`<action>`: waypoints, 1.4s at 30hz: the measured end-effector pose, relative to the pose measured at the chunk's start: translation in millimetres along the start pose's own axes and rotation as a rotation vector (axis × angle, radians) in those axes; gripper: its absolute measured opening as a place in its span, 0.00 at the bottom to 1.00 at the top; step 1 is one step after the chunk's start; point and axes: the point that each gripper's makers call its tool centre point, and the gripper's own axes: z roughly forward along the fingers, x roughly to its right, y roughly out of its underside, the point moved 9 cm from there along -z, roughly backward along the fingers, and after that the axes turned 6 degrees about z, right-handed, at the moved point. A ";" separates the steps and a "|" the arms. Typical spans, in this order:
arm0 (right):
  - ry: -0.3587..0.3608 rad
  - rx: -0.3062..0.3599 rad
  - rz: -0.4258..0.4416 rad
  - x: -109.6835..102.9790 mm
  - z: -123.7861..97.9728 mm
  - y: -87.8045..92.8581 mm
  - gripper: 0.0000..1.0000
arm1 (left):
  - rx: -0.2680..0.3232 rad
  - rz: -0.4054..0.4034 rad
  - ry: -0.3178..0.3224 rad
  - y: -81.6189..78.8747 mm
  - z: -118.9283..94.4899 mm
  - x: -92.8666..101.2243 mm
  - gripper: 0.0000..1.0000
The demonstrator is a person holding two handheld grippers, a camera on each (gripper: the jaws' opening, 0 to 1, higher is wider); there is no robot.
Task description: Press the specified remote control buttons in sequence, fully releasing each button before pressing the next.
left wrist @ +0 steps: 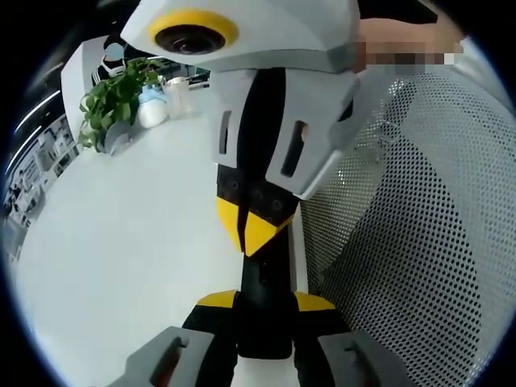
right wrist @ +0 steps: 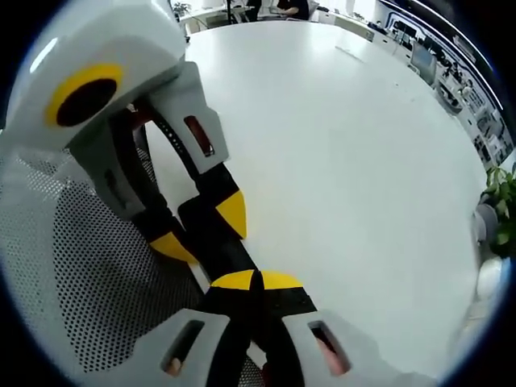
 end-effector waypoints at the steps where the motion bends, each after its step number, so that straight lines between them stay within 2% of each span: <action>1: -0.003 0.003 0.010 0.7 -0.1 0.4 0.00 | 0.000 0.000 0.000 -0.1 -0.1 0.1 0.25; 6: -0.020 0.013 0.073 3.4 0.1 1.8 0.00 | 0.001 -0.001 -0.001 0.1 0.2 -0.1 0.25; 12: -0.022 0.018 0.071 2.5 0.1 2.0 0.00 | 0.000 0.000 -0.001 0.0 0.2 -0.2 0.24; 19: -0.030 0.014 0.111 3.8 -0.4 2.1 0.00 | 0.001 -0.002 -0.001 -0.1 0.2 -0.3 0.24; 30: -0.005 -0.010 0.065 1.2 -2.0 1.6 0.00 | 0.001 -0.004 -0.004 -0.1 0.0 0.0 0.25; 35: -0.023 -0.028 0.079 1.0 -3.8 3.3 0.00 | 0.003 -0.006 -0.005 0.1 0.2 0.2 0.25; 42: -0.037 -0.035 0.025 -2.3 -5.7 4.3 0.00 | 0.005 -0.008 -0.006 0.4 0.1 0.2 0.25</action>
